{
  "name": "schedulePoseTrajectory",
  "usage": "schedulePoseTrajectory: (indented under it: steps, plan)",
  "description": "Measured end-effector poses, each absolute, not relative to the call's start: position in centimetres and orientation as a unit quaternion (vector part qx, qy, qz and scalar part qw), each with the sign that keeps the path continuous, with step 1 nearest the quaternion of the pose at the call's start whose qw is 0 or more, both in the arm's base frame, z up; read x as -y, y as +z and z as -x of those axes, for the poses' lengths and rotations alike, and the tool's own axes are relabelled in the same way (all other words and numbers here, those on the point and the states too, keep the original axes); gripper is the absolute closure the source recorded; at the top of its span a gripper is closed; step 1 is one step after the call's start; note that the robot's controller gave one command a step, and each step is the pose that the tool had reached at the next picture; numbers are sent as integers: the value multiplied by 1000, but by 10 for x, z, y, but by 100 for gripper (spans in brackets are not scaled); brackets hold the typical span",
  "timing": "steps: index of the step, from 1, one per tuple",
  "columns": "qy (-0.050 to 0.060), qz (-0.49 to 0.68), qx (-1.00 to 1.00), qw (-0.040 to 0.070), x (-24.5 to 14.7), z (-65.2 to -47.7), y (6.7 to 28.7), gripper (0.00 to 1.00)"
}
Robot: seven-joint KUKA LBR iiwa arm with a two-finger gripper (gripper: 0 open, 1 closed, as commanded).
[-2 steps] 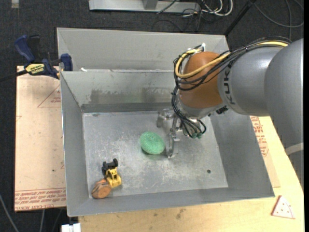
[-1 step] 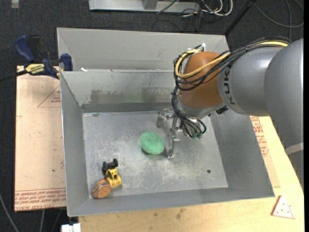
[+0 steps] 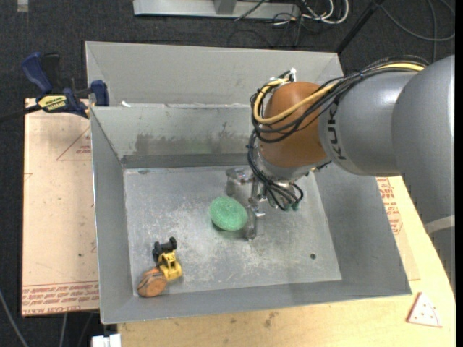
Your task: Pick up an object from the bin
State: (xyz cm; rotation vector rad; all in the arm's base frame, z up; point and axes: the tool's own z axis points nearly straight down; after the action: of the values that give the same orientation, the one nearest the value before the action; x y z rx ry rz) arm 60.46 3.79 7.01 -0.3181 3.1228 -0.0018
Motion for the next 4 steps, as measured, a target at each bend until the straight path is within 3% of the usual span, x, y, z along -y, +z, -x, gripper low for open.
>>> schedulePoseTrajectory:
  steps: [1, 2, 3, 4]
  plan:
    - [1, 118, -993, 2, -55, -610, 70, 100]
    - [1, 118, -993, 2, -55, -610, 70, 100]
    - [1, 122, -993, 0, -70, -595, 71, 100]
    - [1, 112, -994, 1, -87, -607, 70, 100]
